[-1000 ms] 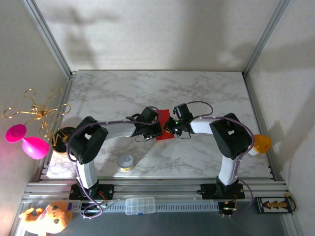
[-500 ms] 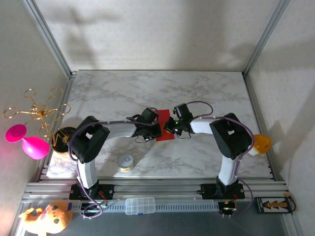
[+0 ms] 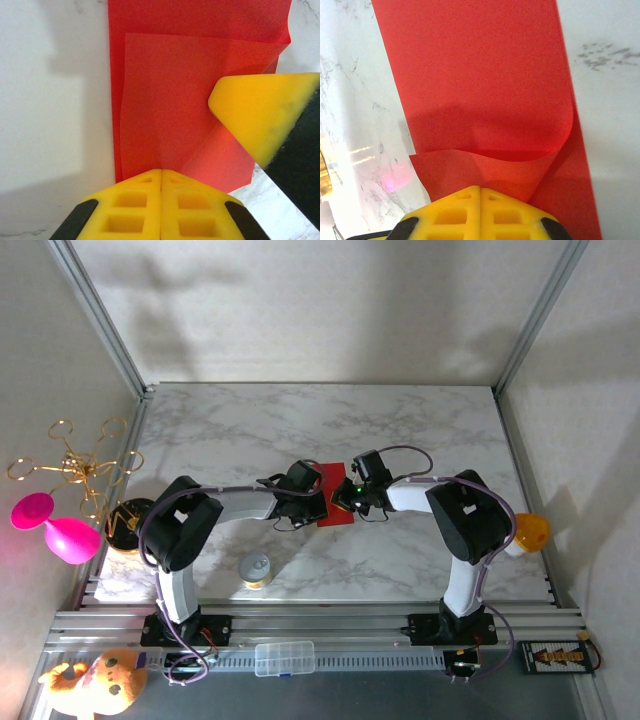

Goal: Fold a paper plane with a square sheet of paper (pick it up from the middle)
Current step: Fold the triangle a second time at the center of the table.

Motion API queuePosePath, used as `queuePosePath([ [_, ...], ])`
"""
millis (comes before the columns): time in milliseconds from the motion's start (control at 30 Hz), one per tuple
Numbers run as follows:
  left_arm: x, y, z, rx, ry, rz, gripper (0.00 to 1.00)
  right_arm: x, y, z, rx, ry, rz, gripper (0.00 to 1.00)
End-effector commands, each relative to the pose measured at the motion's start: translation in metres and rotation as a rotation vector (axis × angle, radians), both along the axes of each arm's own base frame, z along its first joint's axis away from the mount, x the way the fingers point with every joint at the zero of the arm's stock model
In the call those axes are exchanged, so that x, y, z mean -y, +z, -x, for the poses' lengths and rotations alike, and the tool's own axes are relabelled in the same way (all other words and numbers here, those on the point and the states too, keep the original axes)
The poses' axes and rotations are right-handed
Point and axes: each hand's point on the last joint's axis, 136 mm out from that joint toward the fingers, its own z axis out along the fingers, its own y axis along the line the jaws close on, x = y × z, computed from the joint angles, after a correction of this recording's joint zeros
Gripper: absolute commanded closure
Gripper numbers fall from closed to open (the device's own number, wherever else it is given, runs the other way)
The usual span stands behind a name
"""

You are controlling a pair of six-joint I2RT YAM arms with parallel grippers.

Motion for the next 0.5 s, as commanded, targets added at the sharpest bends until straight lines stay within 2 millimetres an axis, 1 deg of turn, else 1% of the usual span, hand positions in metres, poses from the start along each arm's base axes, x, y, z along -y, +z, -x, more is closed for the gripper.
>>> queuePosePath([
  [0,-0.024,-0.028,0.016,-0.063,0.011,-0.107,0.95,0.037,-0.047,0.026,-0.133,-0.046,0.18,0.98],
  [67,-0.026,-0.03,0.018,-0.069,0.01,-0.119,0.96,0.028,-0.027,0.013,-0.071,-0.03,0.132,0.98],
  [133,-0.028,-0.031,0.019,-0.072,0.011,-0.129,0.97,0.018,-0.002,0.001,0.012,0.004,0.086,0.98],
  [233,-0.032,-0.033,0.02,-0.076,0.013,-0.143,0.98,0.008,0.019,-0.005,0.083,0.06,0.039,0.98],
  [300,-0.032,-0.034,0.02,-0.078,0.009,-0.144,0.98,0.002,0.023,-0.003,0.099,0.101,0.01,0.98],
  [467,-0.031,-0.034,0.02,-0.076,0.006,-0.144,0.98,-0.007,0.021,0.006,0.089,0.149,-0.006,0.99],
])
